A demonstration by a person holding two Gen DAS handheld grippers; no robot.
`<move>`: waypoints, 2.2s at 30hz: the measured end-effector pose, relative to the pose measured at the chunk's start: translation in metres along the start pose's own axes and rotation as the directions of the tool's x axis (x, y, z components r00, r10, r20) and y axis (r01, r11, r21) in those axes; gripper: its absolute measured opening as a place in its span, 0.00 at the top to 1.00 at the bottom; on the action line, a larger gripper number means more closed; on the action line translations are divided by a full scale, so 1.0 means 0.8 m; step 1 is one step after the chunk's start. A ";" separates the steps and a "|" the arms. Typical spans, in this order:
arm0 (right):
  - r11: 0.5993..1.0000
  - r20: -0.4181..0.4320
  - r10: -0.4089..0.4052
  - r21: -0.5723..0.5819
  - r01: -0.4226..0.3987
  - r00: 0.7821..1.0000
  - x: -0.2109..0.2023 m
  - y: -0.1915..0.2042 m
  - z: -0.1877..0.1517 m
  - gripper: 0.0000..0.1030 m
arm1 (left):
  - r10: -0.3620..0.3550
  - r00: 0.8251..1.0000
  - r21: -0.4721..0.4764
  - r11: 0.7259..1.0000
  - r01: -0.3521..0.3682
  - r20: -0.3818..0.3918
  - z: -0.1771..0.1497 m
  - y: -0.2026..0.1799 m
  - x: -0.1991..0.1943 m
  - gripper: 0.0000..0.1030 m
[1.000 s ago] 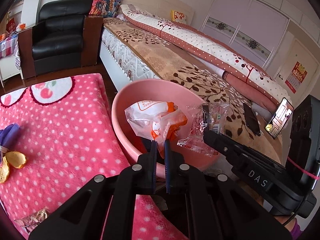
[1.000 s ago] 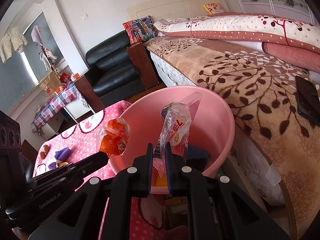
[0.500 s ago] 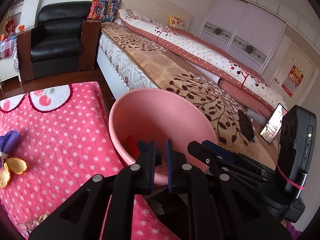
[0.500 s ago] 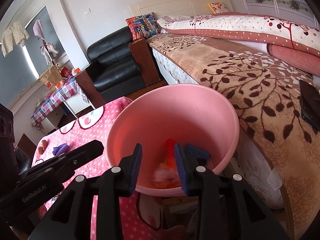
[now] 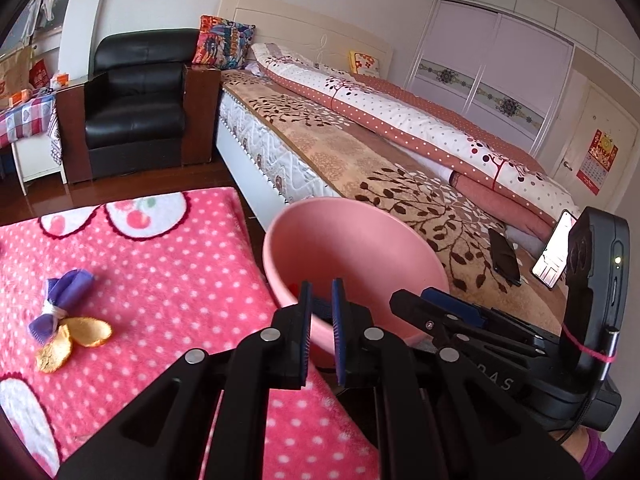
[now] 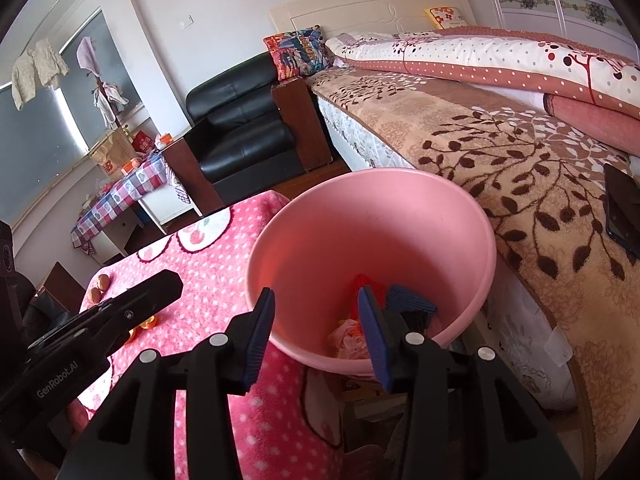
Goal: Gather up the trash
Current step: 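Move both open tools back over the table, then grasp the purple-wrapped item with the left tool while the right tool grasps a bread crust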
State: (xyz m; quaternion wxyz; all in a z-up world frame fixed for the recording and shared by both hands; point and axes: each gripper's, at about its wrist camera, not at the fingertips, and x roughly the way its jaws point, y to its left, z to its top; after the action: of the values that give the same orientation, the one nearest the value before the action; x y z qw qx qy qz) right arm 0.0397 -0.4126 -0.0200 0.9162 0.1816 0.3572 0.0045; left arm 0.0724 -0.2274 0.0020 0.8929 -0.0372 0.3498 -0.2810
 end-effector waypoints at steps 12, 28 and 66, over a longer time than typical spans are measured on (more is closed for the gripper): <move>0.994 -0.039 0.098 -0.045 -0.100 0.994 -0.015 0.060 -0.029 0.58 | 0.076 0.997 -0.066 0.995 -0.074 0.020 -0.023 0.048 -0.058 0.91; 0.964 -0.110 0.181 -0.179 -0.199 0.977 -0.020 0.148 -0.071 0.57 | 0.212 0.975 -0.176 0.964 -0.198 0.066 -0.060 0.134 -0.144 0.91; 0.934 -0.214 0.226 -0.229 -0.274 0.950 0.007 0.186 -0.096 0.55 | 0.329 0.941 -0.353 0.892 -0.282 0.079 -0.080 0.228 -0.185 0.91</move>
State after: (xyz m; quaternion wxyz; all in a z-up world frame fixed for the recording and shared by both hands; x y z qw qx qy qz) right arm 0.0115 -0.2474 -0.0259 0.8867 0.1049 0.4109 0.1840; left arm 0.0293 0.0125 -0.0049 0.9282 -0.1528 0.3320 -0.0698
